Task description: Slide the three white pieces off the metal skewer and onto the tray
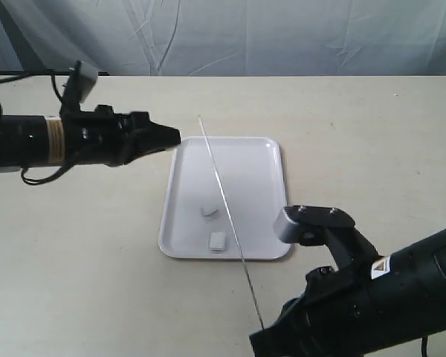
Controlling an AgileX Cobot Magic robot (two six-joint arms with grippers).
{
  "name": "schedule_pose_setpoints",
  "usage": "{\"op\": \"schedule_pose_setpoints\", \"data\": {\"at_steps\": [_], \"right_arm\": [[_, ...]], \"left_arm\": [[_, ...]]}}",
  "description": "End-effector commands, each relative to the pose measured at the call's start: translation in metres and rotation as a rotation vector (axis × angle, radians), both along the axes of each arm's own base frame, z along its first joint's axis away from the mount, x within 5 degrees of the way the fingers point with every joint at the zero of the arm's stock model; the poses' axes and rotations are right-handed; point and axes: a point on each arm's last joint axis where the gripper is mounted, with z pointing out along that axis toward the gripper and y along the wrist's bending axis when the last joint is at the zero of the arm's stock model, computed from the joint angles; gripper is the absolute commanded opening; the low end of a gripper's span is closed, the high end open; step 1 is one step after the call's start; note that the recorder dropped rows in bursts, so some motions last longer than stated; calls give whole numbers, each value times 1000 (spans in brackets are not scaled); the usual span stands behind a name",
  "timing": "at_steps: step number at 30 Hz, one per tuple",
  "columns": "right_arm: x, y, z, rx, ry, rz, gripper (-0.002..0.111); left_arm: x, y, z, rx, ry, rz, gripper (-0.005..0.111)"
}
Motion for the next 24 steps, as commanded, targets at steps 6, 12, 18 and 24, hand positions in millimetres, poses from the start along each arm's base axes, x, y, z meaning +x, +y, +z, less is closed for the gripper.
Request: {"op": "schedule_pose_setpoints", "data": {"at_steps": [6, 12, 18, 24], "right_arm": [[29, 18, -3, -49, -81, -27, -1], [76, 30, -5, -142, -41, -79, -1], [118, 28, -8, -338, 23, -53, -1], [130, 33, -25, -430, 73, -5, -1]], "left_arm": [[-15, -49, -55, 227, 4, -110, 20], [-12, -47, -60, 251, 3, -74, 32], [-9, -42, -60, 282, -15, -58, 39], [-1, -27, -37, 267, -79, -6, 44]]}}
